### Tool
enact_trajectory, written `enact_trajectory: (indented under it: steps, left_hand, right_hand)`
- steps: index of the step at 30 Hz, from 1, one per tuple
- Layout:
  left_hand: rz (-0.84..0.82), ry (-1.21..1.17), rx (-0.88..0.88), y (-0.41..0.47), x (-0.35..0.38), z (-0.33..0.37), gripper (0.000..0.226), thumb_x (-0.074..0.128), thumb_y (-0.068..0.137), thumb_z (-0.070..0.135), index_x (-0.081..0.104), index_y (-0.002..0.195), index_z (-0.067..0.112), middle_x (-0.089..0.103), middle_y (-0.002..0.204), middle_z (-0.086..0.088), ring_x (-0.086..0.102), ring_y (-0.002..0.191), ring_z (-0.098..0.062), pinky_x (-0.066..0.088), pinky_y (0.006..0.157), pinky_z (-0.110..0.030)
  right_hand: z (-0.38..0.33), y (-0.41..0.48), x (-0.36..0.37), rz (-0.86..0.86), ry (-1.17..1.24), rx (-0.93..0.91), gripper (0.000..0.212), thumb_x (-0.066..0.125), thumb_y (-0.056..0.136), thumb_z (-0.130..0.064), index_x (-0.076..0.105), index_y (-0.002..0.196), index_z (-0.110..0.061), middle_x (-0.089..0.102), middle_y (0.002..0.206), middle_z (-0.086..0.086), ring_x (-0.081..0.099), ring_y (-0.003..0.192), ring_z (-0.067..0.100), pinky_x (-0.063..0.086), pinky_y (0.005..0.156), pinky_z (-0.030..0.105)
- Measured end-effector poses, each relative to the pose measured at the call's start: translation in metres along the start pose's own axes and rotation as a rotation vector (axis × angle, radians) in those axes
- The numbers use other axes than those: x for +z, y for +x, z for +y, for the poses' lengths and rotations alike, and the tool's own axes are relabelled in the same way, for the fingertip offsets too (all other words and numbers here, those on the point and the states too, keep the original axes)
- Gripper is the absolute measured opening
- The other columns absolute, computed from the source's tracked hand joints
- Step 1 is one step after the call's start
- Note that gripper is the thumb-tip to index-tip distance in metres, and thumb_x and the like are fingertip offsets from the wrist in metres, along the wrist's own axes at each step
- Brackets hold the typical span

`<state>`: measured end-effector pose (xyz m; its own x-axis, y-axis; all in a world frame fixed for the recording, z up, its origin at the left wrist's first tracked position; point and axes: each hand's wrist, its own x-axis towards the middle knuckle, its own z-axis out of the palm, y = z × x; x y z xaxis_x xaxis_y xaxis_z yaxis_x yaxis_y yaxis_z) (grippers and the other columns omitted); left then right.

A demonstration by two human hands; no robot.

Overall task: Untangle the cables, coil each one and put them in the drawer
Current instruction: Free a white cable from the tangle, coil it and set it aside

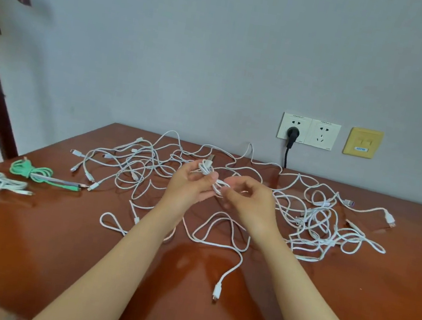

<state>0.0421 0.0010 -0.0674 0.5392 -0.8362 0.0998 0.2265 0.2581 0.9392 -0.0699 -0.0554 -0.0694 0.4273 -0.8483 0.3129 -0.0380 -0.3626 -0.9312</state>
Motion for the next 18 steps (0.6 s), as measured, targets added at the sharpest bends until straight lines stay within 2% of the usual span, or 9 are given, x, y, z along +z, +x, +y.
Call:
enact_trajectory:
  steps: [2,6,9,15,18]
  left_hand:
    - [0.034,0.076,0.000,-0.004,-0.016,0.011,0.031,0.054,0.093,0.007,0.049,0.123,0.004,0.061,0.103,-0.012,0.062,0.082,-0.018,0.055,0.069,-0.020]
    - [0.196,0.258,0.001,-0.007,-0.058,0.024,0.026,0.049,0.096,0.007,0.055,0.120,-0.001,0.055,0.081,-0.002,0.053,0.068,-0.013,0.053,0.056,-0.015]
    - [0.293,0.369,-0.010,-0.010,-0.091,0.029,0.023,0.047,0.095,0.001,0.060,0.113,-0.001,0.052,0.075,-0.005,0.051,0.065,-0.011,0.052,0.054,-0.012]
    - [0.376,0.497,0.031,-0.019,-0.132,0.042,0.022,0.046,0.092,-0.001,0.063,0.103,0.008,0.055,0.074,-0.005,0.051,0.064,-0.009,0.050,0.052,-0.011]
    - [0.463,0.614,0.072,-0.012,-0.154,0.052,0.025,0.048,0.089,0.003,0.064,0.107,0.010,0.061,0.092,-0.008,0.051,0.065,-0.012,0.045,0.057,-0.023]
  right_hand:
    - [-0.005,0.000,0.015,-0.010,-0.018,0.003,0.022,0.067,0.080,-0.004,0.063,0.072,-0.024,0.062,0.071,0.003,0.059,0.050,0.012,0.053,0.068,0.032]
    - [-0.009,-0.006,0.047,-0.052,-0.030,0.035,0.027,0.067,0.079,-0.002,0.062,0.068,-0.026,0.061,0.065,-0.005,0.059,0.049,0.008,0.051,0.064,0.022]
    - [-0.010,-0.012,0.072,-0.100,-0.015,0.075,0.026,0.067,0.078,-0.001,0.063,0.069,-0.024,0.063,0.067,-0.002,0.061,0.053,0.014,0.054,0.071,0.032]
    - [-0.020,-0.016,0.120,-0.167,0.045,0.141,0.017,0.059,0.082,0.005,0.065,0.077,-0.010,0.061,0.063,0.001,0.057,0.041,0.001,0.054,0.057,0.016]
    - [-0.028,-0.010,0.145,-0.200,0.109,0.177,0.014,0.059,0.083,0.006,0.066,0.081,-0.007,0.061,0.067,0.003,0.057,0.040,0.001,0.052,0.053,0.012]
